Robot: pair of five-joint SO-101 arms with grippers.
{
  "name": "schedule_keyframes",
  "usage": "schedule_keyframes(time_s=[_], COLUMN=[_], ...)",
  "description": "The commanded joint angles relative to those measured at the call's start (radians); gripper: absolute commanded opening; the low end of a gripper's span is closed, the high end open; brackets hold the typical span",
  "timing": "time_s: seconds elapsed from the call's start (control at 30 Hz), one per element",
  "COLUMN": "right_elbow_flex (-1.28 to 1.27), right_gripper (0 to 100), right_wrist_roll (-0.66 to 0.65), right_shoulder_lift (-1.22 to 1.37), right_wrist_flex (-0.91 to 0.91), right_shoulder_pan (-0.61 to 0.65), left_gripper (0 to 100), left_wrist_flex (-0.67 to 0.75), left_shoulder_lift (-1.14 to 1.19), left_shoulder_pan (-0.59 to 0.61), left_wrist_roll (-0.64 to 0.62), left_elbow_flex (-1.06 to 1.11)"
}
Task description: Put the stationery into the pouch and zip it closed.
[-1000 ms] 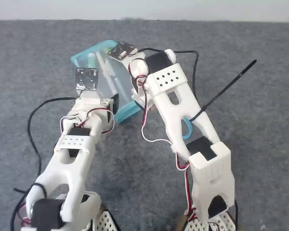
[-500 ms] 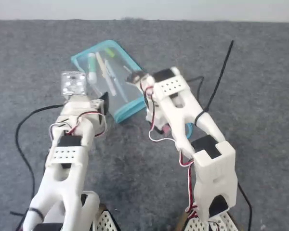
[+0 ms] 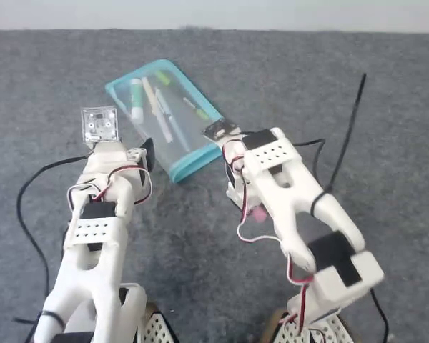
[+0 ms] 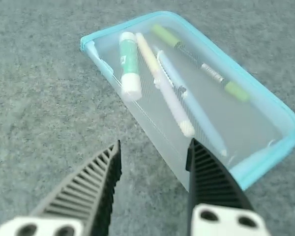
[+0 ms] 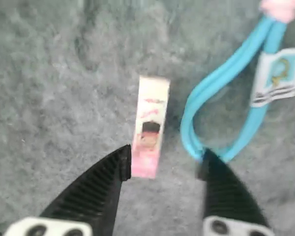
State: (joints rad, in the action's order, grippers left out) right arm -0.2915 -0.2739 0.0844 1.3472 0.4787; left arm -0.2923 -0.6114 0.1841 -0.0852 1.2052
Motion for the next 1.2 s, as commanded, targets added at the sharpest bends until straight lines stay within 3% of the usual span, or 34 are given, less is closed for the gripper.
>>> schedule_keyframes(time_s=[0.0,0.2,0.57,0.87,1.07,1.17], right_elbow_flex=[0.018,0.11,0.657,0.967,0.977,0.977], right_gripper=[25.2,25.1,25.3,24.9,2.4,0.9], right_wrist_roll=[0.012,0.006,0.006,0.012,0.02,0.063], right_shoulder_lift=[-0.17,-0.193,0.429,0.74,0.737,0.693], right_wrist_flex=[-0.027,-0.134,-0.076,-0.005,0.041,0.079], right_shoulder_pan=[-0.016,-0.021,-0.102,-0.14,-0.163,-0.199], left_gripper=[21,21,21,21,21,21], left_wrist_flex=[-0.009,-0.008,-0.011,-0.008,-0.009,-0.011], left_shoulder_lift=[-0.044,-0.044,-0.044,-0.052,-0.052,-0.052], left_shoulder_pan=[0.006,0.005,-0.002,-0.043,-0.041,-0.041], left_wrist_roll=[-0.012,-0.012,-0.012,-0.011,-0.011,-0.011], left_elbow_flex=[-0.03,-0.027,-0.025,-0.005,-0.004,-0.002])
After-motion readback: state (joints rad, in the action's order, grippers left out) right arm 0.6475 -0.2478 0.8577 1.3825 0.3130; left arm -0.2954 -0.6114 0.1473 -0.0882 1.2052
